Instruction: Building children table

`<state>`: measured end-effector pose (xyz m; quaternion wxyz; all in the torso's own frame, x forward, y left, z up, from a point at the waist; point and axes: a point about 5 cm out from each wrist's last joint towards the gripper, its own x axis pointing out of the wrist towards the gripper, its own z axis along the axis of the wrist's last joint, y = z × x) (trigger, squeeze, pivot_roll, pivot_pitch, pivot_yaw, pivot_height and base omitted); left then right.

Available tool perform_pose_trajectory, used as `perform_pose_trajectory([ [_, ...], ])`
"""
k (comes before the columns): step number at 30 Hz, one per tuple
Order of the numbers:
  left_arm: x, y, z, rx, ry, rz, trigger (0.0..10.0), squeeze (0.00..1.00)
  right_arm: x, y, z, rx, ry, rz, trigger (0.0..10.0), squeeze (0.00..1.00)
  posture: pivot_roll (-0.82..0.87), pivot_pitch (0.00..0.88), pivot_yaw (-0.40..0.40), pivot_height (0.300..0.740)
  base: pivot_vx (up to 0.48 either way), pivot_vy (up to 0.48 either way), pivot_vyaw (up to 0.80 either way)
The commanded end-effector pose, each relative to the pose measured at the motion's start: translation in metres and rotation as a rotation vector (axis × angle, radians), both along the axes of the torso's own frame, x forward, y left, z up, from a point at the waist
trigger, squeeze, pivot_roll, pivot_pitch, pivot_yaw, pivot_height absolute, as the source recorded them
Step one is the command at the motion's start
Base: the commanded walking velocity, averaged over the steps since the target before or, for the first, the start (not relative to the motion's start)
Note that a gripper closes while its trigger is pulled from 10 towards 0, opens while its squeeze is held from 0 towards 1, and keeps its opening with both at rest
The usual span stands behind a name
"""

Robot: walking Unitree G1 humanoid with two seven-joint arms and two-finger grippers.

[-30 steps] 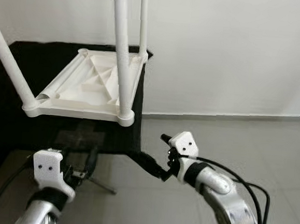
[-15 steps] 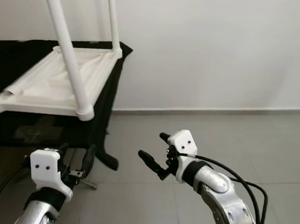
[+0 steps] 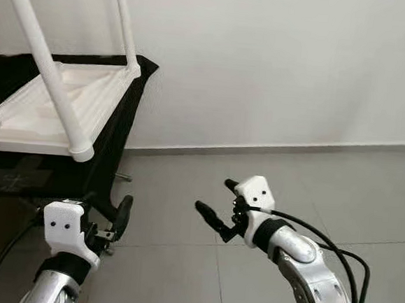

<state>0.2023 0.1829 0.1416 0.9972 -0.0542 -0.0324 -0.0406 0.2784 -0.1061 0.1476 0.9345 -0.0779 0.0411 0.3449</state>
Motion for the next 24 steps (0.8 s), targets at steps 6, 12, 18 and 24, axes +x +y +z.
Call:
perform_pose_trajectory([
  [6, 0.0035, -0.0012, -0.0003, 0.015, 0.014, 0.007, 10.0, 0.00, 0.0008, 0.0015, -0.0020, 0.015, 0.010, 0.008, 10.0, 0.00, -0.11, 0.092, 0.017, 0.740, 0.000, 0.000, 0.00],
  [12, 0.0040, -0.0028, -0.0006, 0.045, 0.013, -0.012, 10.0, 0.00, 0.0013, 0.0012, -0.0040, 0.010, 0.022, -0.002, 10.0, 0.00, -0.11, 0.090, 0.020, 0.740, 0.000, 0.000, 0.00],
  [18, 0.0040, -0.0032, -0.0006, 0.053, 0.011, -0.018, 10.0, 0.00, 0.0016, 0.0019, -0.0049, 0.008, 0.022, 0.002, 10.0, 0.00, -0.11, 0.086, 0.022, 0.740, 0.243, 0.000, -0.53],
  [24, 0.0043, -0.0042, -0.0010, 0.059, 0.014, -0.036, 10.0, 0.00, 0.0017, 0.0019, -0.0062, 0.008, 0.031, -0.001, 10.0, 0.00, -0.11, 0.082, 0.027, 0.740, 0.308, 0.000, -0.13],
])
